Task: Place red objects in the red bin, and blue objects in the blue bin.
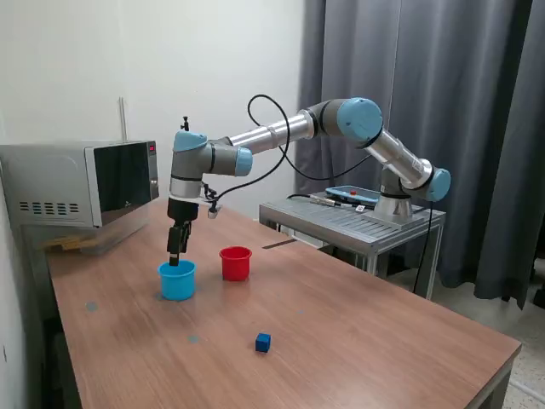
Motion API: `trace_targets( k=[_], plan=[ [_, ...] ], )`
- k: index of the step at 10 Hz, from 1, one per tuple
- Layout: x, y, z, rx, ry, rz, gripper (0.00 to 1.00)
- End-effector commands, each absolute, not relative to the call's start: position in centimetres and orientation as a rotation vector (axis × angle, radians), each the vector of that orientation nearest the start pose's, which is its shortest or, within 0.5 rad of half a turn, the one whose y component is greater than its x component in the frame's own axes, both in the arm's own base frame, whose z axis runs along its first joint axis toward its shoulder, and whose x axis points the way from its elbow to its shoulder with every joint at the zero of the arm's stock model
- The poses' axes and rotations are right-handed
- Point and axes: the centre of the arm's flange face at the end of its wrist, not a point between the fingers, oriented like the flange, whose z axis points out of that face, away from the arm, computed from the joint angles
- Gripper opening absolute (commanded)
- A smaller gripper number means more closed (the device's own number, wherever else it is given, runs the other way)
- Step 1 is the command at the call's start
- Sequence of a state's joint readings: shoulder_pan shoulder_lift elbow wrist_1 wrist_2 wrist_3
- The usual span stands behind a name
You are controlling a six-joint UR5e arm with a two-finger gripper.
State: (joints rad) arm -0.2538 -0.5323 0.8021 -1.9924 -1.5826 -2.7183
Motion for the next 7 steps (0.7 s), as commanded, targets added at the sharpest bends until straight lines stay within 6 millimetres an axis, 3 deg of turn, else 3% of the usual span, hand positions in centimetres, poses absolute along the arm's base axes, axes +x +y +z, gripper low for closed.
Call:
trace_targets(
  k=[1, 4, 7],
  plan=[
    [-86.7, 7.4, 19.9, -1.434, 2.92, 0.182, 1.0],
    [-86.6, 5.9, 21.5, -1.464, 2.91, 0.182, 1.0],
    [-85.7, 4.6, 22.8, -1.56, 2.79, 0.085, 1.0]
  ],
)
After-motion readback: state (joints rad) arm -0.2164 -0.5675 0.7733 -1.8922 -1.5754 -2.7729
